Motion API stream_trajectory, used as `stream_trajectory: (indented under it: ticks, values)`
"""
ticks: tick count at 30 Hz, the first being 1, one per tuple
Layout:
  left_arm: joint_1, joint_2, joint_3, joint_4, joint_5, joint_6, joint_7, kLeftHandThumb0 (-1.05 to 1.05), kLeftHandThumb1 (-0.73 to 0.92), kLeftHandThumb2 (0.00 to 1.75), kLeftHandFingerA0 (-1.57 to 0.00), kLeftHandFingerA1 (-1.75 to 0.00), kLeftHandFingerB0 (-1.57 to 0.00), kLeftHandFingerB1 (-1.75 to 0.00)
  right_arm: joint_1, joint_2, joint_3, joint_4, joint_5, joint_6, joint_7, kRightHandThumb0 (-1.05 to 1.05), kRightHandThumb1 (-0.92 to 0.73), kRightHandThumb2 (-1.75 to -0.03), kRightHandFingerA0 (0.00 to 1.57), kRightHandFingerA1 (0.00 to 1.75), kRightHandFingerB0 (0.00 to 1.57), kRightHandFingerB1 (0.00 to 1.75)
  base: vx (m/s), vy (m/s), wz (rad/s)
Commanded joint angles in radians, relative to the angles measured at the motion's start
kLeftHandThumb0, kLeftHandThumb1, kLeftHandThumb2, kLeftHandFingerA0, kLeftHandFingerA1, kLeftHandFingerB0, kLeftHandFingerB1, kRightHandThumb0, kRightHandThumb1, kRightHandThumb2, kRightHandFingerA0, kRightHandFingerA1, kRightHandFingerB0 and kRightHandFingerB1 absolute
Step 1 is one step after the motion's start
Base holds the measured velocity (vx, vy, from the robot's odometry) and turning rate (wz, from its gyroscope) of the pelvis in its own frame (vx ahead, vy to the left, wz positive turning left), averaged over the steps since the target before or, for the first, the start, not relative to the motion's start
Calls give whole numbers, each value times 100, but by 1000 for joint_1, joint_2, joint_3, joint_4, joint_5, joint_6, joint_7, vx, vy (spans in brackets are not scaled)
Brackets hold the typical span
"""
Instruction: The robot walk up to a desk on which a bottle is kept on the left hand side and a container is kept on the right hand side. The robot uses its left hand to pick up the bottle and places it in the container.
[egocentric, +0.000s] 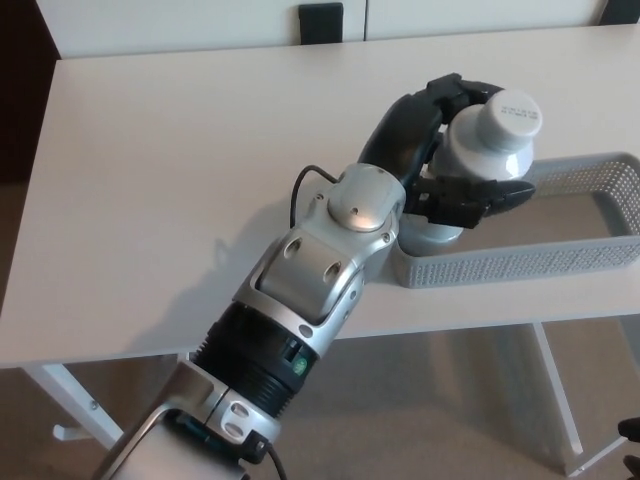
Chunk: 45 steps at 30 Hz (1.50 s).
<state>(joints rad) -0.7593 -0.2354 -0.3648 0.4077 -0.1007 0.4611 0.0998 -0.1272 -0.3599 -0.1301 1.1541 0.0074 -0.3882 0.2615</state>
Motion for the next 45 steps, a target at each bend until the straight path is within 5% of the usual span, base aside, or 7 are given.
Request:
stream_trajectory:
  ticks: [1, 11, 24, 25, 28, 32, 45]
  values:
    - [-90, -159, 0, -33, -64, 12, -124, -90, 58, 58, 0, 0, 0, 0, -15, -35, 12, -15, -23, -10, -8, -72, -47, -56, 94, 47, 84, 44, 0, 0, 0]
    - [-84, -36, 1, -92, -47, -5, -211, -89, 48, 84, 0, 0, 0, 0, -18, -46, 38, -11, -44, 1, 0, -74, -48, -56, 92, 46, 84, 44, 0, 0, 0]
    - [-220, 282, 328, -766, -223, 196, -318, -88, 60, 58, 0, 0, 0, 0, -8, -56, 71, 5, -72, -1, -18, -72, -47, -56, 91, 46, 81, 43, 0, 0, 0]
    - [-208, 342, 383, -828, -241, 190, -334, -87, 48, 90, 0, -1, 0, -5, -4, -57, 71, 9, -73, -5, -22, -72, -47, -56, 91, 46, 81, 43, 0, 0, 0]
    - [-181, 444, 472, -914, -265, 185, -366, -84, 47, 90, 0, -4, 0, -9, 4, -58, 71, 18, -74, -17, -28, -72, -48, -56, 93, 47, 82, 44, 0, 0, 0]
    - [-70, 611, 648, -989, -306, 180, -429, -91, 45, 76, -1, -14, 0, -8, 23, -56, 62, 37, -61, -20, -21, -92, -43, -80, 95, 53, 84, 50, 0, 0, 0]
    - [615, 690, 1183, -636, -336, -8, -578, -64, 46, 83, 0, -22, 0, -18, 23, -42, 34, 52, -38, 3, -81, -70, -46, -56, 92, 46, 84, 44, 0, 0, 0]
